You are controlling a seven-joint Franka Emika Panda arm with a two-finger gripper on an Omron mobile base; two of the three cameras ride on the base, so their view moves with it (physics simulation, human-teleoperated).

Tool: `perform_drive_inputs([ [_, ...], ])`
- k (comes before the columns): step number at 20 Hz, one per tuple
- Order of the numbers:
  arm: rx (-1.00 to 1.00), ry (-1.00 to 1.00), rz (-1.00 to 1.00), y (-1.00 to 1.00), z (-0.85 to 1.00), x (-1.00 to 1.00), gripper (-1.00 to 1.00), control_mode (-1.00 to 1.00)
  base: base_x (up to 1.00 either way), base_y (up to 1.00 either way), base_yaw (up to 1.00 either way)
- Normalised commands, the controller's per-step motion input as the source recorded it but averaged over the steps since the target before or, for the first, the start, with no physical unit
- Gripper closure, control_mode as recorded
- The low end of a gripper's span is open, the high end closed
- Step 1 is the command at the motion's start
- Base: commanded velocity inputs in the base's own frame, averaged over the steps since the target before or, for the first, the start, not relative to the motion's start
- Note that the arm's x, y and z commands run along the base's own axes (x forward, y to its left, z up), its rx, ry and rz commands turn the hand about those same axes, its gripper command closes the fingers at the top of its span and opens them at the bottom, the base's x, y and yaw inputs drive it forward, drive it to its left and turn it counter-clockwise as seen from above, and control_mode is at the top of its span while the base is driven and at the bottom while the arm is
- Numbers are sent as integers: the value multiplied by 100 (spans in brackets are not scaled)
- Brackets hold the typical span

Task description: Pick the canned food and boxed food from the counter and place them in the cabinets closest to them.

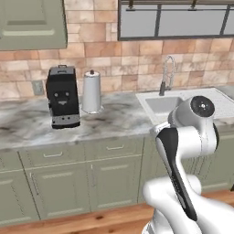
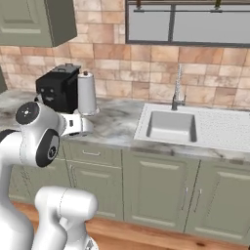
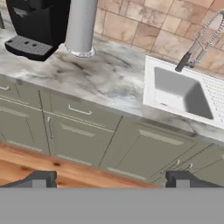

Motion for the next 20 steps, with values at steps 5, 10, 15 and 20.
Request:
perform_drive_inputs([
  [5, 0, 0, 0, 0, 0, 0, -100, 100, 0, -75, 0],
  [10, 0, 0, 0, 0, 0, 0, -100, 100, 0, -75, 0],
  [15, 0, 0, 0, 0, 0, 0, -100, 100, 0, -75, 0],
  [20, 0, 0, 0, 0, 0, 0, -100, 100, 0, -76, 0],
])
